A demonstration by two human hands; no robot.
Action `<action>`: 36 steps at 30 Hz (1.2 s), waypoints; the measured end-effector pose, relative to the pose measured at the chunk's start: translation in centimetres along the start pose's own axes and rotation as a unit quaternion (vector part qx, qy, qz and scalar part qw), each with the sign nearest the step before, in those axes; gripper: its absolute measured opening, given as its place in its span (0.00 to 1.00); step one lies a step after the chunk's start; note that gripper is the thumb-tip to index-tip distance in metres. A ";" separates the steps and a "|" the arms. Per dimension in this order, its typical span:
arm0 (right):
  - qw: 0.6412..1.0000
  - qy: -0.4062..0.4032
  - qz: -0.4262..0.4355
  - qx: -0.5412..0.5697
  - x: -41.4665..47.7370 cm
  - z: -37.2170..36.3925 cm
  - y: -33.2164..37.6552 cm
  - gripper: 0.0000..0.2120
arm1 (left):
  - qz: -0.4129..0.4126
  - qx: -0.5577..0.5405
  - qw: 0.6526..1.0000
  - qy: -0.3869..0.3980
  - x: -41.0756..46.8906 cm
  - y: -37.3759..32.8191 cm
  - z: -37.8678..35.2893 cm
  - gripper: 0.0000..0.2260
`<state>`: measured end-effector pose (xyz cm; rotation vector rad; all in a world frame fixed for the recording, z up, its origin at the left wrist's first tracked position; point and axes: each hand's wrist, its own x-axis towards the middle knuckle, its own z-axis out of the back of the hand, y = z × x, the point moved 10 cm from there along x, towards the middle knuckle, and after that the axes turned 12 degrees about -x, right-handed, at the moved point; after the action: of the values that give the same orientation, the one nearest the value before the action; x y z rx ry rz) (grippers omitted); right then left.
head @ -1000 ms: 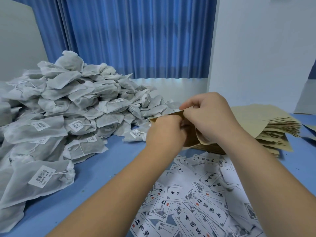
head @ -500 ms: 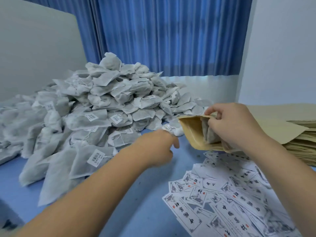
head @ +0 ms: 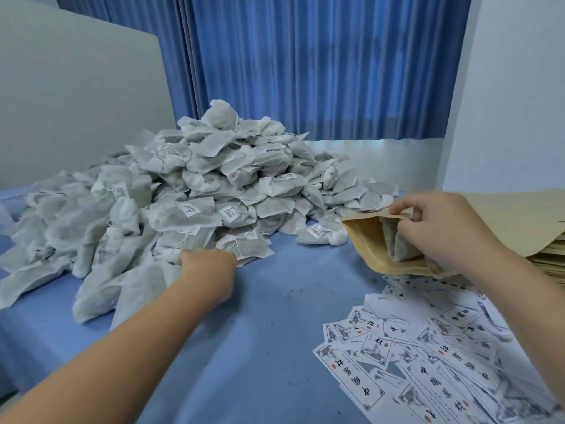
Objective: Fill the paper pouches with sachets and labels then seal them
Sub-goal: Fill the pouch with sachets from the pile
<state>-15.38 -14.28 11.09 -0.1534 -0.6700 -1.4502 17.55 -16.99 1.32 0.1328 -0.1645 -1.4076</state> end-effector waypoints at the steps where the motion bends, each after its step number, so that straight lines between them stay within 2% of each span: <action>1: 1.000 -0.001 -0.002 0.003 0.0 0.0 -0.1 0.13 | -0.003 -0.010 1.000 -0.014 0.5 0.2 0.3 0.12; 4: 1.000 -0.005 -0.003 0.009 0.1 0.0 -0.2 0.13 | -0.036 -0.023 0.993 -0.114 1.5 -0.4 3.0 0.04; 6: 1.000 -0.001 -0.001 0.007 0.1 -0.2 -0.1 0.13 | -0.073 -0.059 0.981 -0.170 1.9 -1.5 4.7 0.04; 9: 1.000 0.015 -0.002 -0.001 0.1 -1.0 -0.2 0.12 | -0.150 -0.162 0.955 -0.197 3.2 -3.7 5.7 0.05; 11: 1.000 0.021 -0.004 -0.003 0.1 -1.3 -0.4 0.12 | -0.179 -0.199 0.944 -0.194 4.3 -4.7 5.3 0.09; 15: 1.000 0.023 -0.009 0.004 0.0 -1.6 -0.6 0.12 | -0.168 -0.156 0.962 -0.148 6.2 -5.4 2.8 0.17; 18: 1.000 0.028 -0.010 0.003 0.0 -1.8 -0.6 0.11 | -0.177 -0.238 0.952 -0.073 7.2 -5.6 0.5 0.21; 21: 0.999 0.038 -0.009 -0.002 -0.1 -2.1 -0.6 0.11 | -0.182 -0.266 0.947 -0.011 7.6 -6.0 -1.3 0.25; 27: 0.999 0.044 -0.019 0.006 -0.2 -2.0 -0.8 0.12 | -0.198 -0.271 0.939 -0.073 6.6 -6.5 0.4 0.25; 29: 0.999 0.043 -0.020 0.013 -0.1 -1.8 -0.9 0.12 | -0.234 -0.300 0.917 -0.121 4.9 -7.2 2.5 0.25; 32: 0.999 0.034 -0.017 0.016 0.0 -1.3 -1.0 0.12 | -0.331 -0.387 0.840 -0.186 0.5 -9.0 6.7 0.21; 34: 0.999 0.030 -0.015 0.016 0.0 -0.9 -1.1 0.12 | -0.413 -0.416 0.789 -0.182 -3.0 -10.8 8.8 0.20; 36: 0.999 0.023 -0.010 0.020 0.1 -0.4 -1.2 0.13 | -0.477 -0.423 0.756 -0.153 -5.8 -12.6 10.1 0.18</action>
<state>-16.38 -14.77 10.47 -0.0827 -0.6632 -1.4538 2.49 -13.19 8.66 -0.9044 0.3458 -2.3883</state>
